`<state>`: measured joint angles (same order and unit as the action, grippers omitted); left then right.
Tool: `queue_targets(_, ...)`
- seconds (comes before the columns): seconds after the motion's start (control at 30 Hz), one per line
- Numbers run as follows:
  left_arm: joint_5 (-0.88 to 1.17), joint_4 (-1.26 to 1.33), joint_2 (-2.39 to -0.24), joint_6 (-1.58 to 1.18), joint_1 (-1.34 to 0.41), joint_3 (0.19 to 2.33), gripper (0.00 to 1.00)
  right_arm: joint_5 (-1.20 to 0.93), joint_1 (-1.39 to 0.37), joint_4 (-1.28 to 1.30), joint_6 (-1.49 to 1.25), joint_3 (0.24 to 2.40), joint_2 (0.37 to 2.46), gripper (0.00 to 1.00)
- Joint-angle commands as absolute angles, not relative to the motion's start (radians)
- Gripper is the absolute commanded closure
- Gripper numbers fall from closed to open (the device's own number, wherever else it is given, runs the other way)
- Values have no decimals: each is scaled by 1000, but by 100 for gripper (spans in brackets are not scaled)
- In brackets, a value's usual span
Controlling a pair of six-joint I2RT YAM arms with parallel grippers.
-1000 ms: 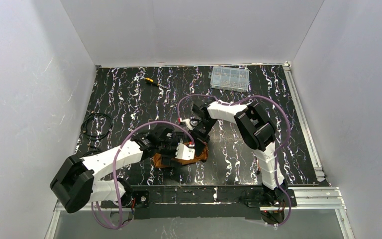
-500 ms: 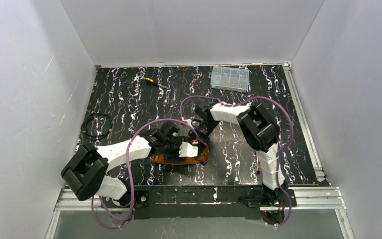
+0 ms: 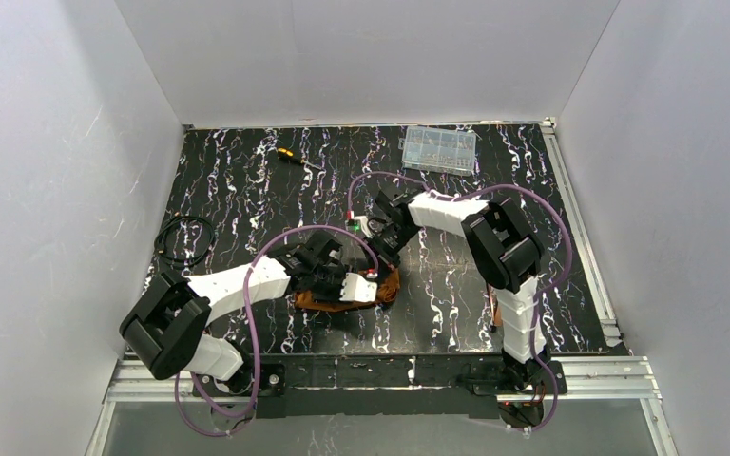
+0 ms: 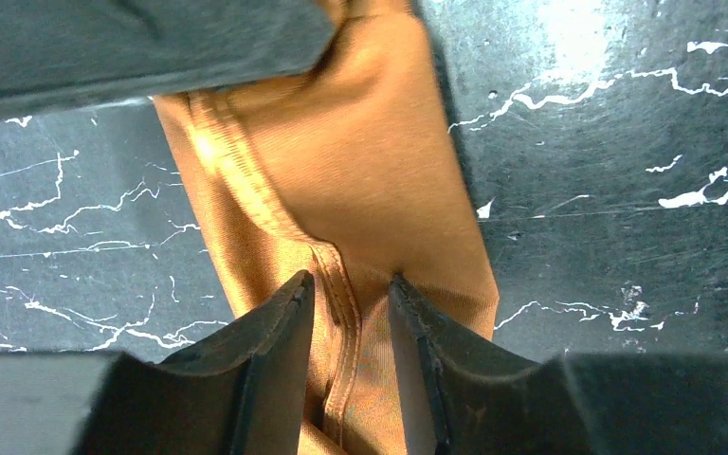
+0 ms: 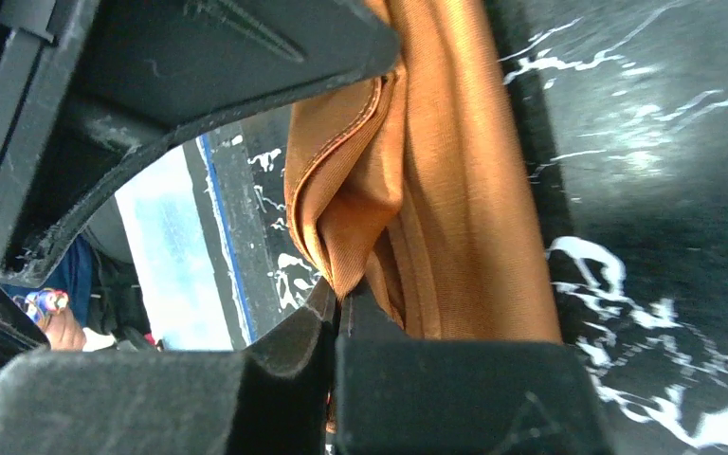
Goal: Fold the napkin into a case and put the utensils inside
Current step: Grasp the top corner of the smaller rectangle folded napkin from the folded napkin.
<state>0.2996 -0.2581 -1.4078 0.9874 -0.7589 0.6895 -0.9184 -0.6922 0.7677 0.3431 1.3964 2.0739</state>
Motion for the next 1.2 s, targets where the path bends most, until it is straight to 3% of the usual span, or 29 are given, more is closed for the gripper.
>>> queue_targets(0.0,340,-388,-1423,1022,-752,680,66,-888,-665,790,329,1476,2105,99)
queue_targets(0.23,339,-402,-1420,1067,-752,670,67,-783,-652,830,307,1503,2168,99)
queue_targets(0.37,341,-399,-1419,1085,-753,665,68,-743,-653,776,276,1468,2125,89)
queue_targets(0.5,341,-396,-1419,1086,-752,661,69,-702,-652,712,226,1454,2046,71)
queue_targets(0.53,341,-396,-1416,1086,-752,659,69,-698,-651,692,214,1450,2014,30)
queue_targets(0.57,340,-397,-1412,1082,-752,658,70,-682,-649,663,185,1439,1980,5)
queue_targets(0.6,339,-396,-1408,1080,-752,656,70,-677,-644,632,167,1428,1947,2)
queue_targets(0.9,321,-373,-1378,1080,-752,617,70,-518,-580,409,-16,1186,1634,1)
queue_targets(1.07,317,-364,-1366,1078,-752,601,70,-660,-532,-27,-327,886,1451,1)
queue_targets(1.17,318,-354,-1366,1074,-751,599,70,-624,-523,94,-291,906,1515,1)
